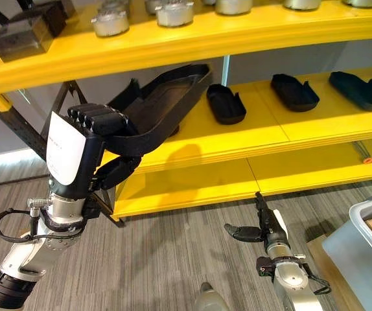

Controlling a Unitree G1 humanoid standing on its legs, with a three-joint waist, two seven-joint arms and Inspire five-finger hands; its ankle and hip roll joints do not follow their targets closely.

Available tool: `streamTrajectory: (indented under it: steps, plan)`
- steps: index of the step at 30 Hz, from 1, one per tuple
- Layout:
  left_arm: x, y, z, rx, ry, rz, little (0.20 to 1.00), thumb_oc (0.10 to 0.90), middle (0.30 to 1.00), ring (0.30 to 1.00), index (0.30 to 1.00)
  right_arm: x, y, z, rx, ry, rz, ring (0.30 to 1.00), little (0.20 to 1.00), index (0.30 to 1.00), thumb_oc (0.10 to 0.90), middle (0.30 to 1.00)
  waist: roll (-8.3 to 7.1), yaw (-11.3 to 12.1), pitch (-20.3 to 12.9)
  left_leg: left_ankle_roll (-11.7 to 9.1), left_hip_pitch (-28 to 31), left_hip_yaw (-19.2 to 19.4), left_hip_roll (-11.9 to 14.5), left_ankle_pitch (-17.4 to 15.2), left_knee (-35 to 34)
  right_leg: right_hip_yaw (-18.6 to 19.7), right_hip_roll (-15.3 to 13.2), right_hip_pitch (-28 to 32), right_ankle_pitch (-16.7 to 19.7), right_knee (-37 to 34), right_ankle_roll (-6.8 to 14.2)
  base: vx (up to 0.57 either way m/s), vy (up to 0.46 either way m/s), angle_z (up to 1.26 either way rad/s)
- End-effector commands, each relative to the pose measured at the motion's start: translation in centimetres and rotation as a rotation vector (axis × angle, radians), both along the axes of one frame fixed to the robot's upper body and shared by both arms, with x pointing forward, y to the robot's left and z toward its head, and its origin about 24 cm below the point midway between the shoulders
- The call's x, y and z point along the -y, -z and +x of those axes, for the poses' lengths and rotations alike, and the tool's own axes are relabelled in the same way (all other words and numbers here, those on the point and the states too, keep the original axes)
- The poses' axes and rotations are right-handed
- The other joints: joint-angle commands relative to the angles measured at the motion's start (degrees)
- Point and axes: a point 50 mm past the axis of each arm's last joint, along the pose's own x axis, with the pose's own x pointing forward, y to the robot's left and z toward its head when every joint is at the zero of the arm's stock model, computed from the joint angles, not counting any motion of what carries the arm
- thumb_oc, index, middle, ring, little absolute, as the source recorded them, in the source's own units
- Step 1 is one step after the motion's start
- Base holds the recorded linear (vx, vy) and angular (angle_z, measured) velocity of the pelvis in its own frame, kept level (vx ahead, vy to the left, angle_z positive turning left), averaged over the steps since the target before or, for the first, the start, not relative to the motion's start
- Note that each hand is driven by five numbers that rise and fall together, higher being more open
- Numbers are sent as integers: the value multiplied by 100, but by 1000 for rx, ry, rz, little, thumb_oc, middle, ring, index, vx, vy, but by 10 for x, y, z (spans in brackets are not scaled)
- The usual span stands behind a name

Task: Move parts from the plastic box to the shelf.

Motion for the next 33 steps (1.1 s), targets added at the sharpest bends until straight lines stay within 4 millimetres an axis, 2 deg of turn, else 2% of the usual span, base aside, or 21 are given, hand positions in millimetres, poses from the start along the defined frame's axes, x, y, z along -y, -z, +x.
streamTrajectory:
  steps: [1,5,8,11,12,14,15,16,17,18,20,21,23,25,26,30,33]
  plan:
    - [-8,-47,-1,178,14,-104,300,400,300,300,300,-25,-56,33,324,-95,-2,1000,1000,1000,900,1000,-483,58,-312,-194,655,55,-47,-220,204,-283,-463,742,682,-1002,165,105,-69,10]
    - [-9,-47,-3,166,23,-109,300,400,300,300,300,-26,-55,34,320,-95,-6,1000,1000,1000,900,1000,-420,80,-293,-234,628,25,5,-75,210,-317,-470,798,682,-1050,155,44,-17,12]
    - [-10,-47,-2,158,8,-103,300,400,300,300,300,-31,-52,34,312,-108,-15,1000,1000,1000,900,1000,-393,70,-287,-193,649,59,-55,-192,139,-293,-517,798,674,-1021,203,25,-62,6]
    - [-10,-49,-2,182,-8,-90,300,400,300,300,300,-30,-52,34,307,-114,-9,1000,1000,1000,900,1000,-408,92,-261,-162,622,-4,-63,-341,222,-274,-536,740,513,-756,185,-25,-185,1]
    - [-13,-52,0,198,-37,-87,300,400,300,300,300,-31,-51,34,295,-147,-4,1000,1000,1000,900,1000,-412,86,-257,-158,606,-57,-29,-436,447,-250,-501,677,357,-524,109,-31,-292,4]
    - [-15,-53,1,207,-56,-90,300,400,300,300,300,-31,-51,34,283,-173,-5,1000,1000,1000,900,1000,-428,84,-250,-173,569,-24,32,-355,767,-280,-454,659,269,-418,14,-7,-205,3]
    - [-15,-52,1,209,-64,-92,300,400,300,300,300,-30,-50,33,274,-181,-6,1000,1000,1000,900,1000,-452,105,-225,-244,432,-32,156,-37,1263,-326,-394,688,243,-400,-91,-15,-185,-1]
    - [-15,-53,1,212,-64,-94,300,400,300,300,300,-29,-50,32,271,-183,-4,1000,1000,1000,900,1000,-476,117,-211,-284,319,-47,218,122,1575,-361,-365,712,250,-409,-153,-31,-284,5]
    - [-15,-54,2,214,-63,-95,300,400,300,300,300,-28,-50,31,272,-193,-4,1000,1000,1000,900,1000,-524,123,-194,-303,-37,-156,276,231,2179,-467,-296,762,300,-465,-266,-3,-242,21]
    - [-17,-52,4,209,-89,-91,300,400,300,300,300,-28,-48,30,271,-208,-12,1000,1000,1000,900,1000,-525,146,-179,-214,-187,-293,74,145,2243,-413,-233,809,348,-533,-275,24,-194,31]
    - [-20,-50,6,206,-115,-89,300,400,300,300,300,-32,-45,31,269,-224,-6,1000,1000,1000,900,1000,-520,214,-167,-66,-301,-527,-252,-7,2059,-251,-164,872,380,-633,-231,76,-32,23]
    - [-24,-49,8,209,-135,-86,300,400,300,300,300,-35,-44,33,270,-234,-2,1000,1000,1000,900,1000,-529,281,-168,15,-340,-636,-446,-35,1700,-133,-122,903,434,-728,-195,101,26,-5]
    - [-28,-49,9,217,-157,-76,300,400,300,300,300,-38,-45,35,270,-237,0,1000,1000,1000,900,1000,-552,380,-186,21,-420,-704,-555,58,943,-60,-104,1034,450,-914,-141,115,69,-24]
    - [-31,-49,10,224,-172,-70,300,400,300,300,300,-38,-46,35,272,-219,-10,1000,1000,1000,900,1000,-582,481,-184,-105,-601,-757,-408,439,192,-92,-118,1252,434,-1095,-111,140,91,-15]
    - [-34,-49,11,226,-179,-71,300,400,300,300,300,-37,-47,35,271,-212,-11,1000,1000,1000,900,1000,-608,524,-177,-164,-756,-883,-301,504,-38,-100,-141,1337,426,-1146,-102,132,96,0]
    - [-45,-49,13,226,-209,-93,300,400,300,300,300,-37,-46,35,274,-235,-20,1000,1000,1000,900,1000,-644,561,-171,-251,-1135,-1195,-67,340,-38,-125,-261,1457,326,-1104,-68,158,163,-26]
    - [-45,-48,14,221,-205,-97,300,400,300,300,300,-36,-47,35,274,-247,-19,1000,1000,1000,900,1000,-599,563,-195,-267,-1013,-1151,-38,312,-38,-142,-332,1474,203,-989,-20,189,199,-70]
